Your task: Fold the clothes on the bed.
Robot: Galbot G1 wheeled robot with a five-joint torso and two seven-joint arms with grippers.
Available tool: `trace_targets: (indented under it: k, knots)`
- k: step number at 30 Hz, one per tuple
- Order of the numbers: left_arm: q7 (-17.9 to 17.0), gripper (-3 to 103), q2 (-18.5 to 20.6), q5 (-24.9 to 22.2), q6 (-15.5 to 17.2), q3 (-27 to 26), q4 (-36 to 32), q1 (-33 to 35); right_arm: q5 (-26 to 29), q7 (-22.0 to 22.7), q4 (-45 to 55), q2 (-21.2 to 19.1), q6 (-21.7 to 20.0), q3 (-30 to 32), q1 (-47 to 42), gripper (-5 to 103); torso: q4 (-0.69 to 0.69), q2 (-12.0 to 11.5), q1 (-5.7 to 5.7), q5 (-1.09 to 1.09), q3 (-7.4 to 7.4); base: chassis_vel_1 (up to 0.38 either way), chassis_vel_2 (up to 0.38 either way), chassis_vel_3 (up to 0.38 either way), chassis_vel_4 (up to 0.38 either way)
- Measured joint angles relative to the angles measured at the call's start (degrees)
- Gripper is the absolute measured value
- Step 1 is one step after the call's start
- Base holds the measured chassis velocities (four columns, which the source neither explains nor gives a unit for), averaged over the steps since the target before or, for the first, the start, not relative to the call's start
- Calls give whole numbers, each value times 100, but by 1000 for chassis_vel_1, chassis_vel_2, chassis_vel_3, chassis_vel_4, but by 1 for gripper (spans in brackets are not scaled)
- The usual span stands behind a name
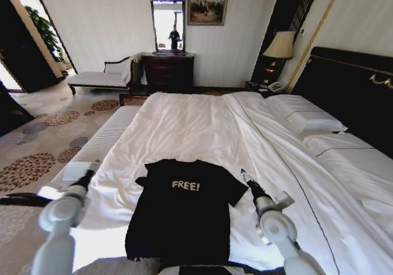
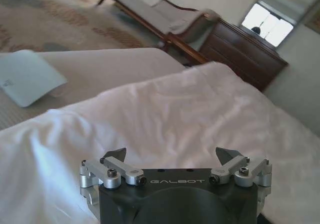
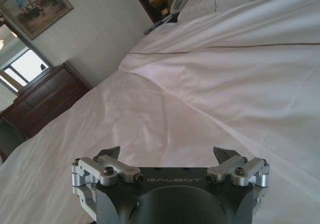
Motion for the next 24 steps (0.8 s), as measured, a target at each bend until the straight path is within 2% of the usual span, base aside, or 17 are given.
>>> trace_targets:
  k: [2, 3, 5, 7, 8, 10, 12, 18, 20, 22, 23, 24]
  knots:
    - [258, 100, -7, 1085, -165, 823, -143, 212, 38, 126, -154, -128, 27, -12, 182, 100, 2, 0, 0, -1, 0, 0, 0, 0, 0]
    - [258, 100, -7, 1085, -165, 823, -143, 212, 38, 126, -154, -128, 27, -12, 182, 100, 2, 0, 0, -1, 0, 0, 0, 0, 0]
    - [373, 100, 24, 1962, -225, 1581, -256, 265, 76, 162, -254, -215, 29, -16, 275, 100, -1, 0, 0, 0, 0, 0, 0, 0, 0]
    - [393, 100, 117, 2656, -226, 2025, -202, 235, 82, 164, -330, -229, 29, -25, 311, 100, -1, 0, 0, -1, -1, 0, 0, 0, 0]
    - [393, 100, 117, 2656, -226, 2025, -202, 235, 82, 164, -330, -229, 29, -25, 311, 100, -1, 0, 0, -1, -1, 0, 0, 0, 0]
    - [391, 100, 276, 3353, -337, 2378, 100, 151, 83, 165, -419, -182, 29, -48, 335, 100, 0, 0, -1, -1, -1, 0, 0, 0, 0]
    - [402, 100, 378, 3672, -442, 2542, 337, 109, 76, 164, -463, -106, 28, -74, 328, 100, 0, 0, 0, 0, -1, 0, 0, 0, 0]
    - [445, 102, 389, 3852, -548, 2638, 598, 38, 37, 146, -525, 17, 24, -108, 271, 100, 0, 0, 0, -1, -1, 0, 0, 0, 0]
    - [432, 97, 339, 3793, -553, 2620, 699, -49, 0, 134, -563, 41, 23, -117, 245, 100, 0, 0, -1, -2, -1, 0, 0, 0, 0]
    - [410, 87, 305, 3747, -554, 2604, 786, -108, -21, 126, -587, 58, 23, -131, 222, 100, -1, 0, 0, -2, -1, 0, 0, 0, 0]
    - [410, 87, 305, 3747, -554, 2604, 786, -108, -21, 126, -587, 58, 23, -131, 222, 100, -1, 0, 0, -2, -1, 0, 0, 0, 0]
    - [403, 81, 290, 3725, -554, 2598, 825, -123, -34, 123, -594, 70, 23, -143, 208, 100, 0, 0, 0, -1, -1, 0, 0, 0, 0]
